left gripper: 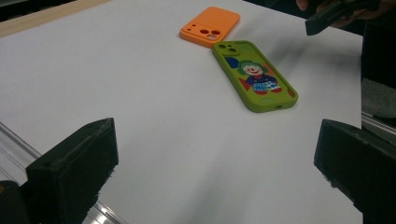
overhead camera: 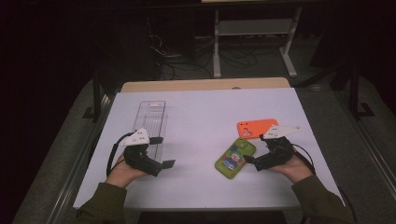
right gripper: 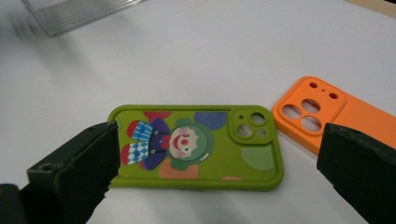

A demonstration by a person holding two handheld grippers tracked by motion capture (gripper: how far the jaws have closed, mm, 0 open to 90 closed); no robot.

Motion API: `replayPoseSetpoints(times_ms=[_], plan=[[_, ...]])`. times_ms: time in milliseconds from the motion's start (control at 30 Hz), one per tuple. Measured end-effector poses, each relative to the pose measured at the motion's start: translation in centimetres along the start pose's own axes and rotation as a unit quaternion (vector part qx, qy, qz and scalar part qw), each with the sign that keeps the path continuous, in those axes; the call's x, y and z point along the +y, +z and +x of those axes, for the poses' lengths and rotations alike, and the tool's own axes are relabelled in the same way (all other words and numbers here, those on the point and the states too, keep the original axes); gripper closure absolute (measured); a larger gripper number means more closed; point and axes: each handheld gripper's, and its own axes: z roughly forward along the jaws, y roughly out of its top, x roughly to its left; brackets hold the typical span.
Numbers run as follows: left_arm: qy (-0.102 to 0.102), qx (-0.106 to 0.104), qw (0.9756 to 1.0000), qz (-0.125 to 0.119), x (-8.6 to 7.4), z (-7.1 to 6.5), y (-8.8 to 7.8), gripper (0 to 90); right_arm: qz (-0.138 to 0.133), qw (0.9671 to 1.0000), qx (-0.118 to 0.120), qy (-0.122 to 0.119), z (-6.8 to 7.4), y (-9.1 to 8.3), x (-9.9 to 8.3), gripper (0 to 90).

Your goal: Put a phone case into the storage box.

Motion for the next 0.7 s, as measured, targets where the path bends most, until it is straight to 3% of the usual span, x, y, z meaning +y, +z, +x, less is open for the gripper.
replayPoseSetpoints(times_ms=[200, 633, 700], plan=[[-0.002, -0.001, 1.0000, 0.001, 0.0, 0.0, 0.0, 0.0, 0.021, 0.9996, -0.017, 0.000, -1.3, 0.7, 1.1, 0.0], [-0.004, -0.003, 1.0000, -0.001, 0.0, -0.1, 0.0, 0.0, 0.040, 0.9976, -0.054, 0.018, -5.0, 2.1, 3.6, 13.0], [-0.002, -0.003, 1.0000, -0.001, 0.0, -0.1, 0.0, 0.0, 0.053, 0.9963, -0.065, 0.020, -5.5, 2.4, 3.9, 14.5]])
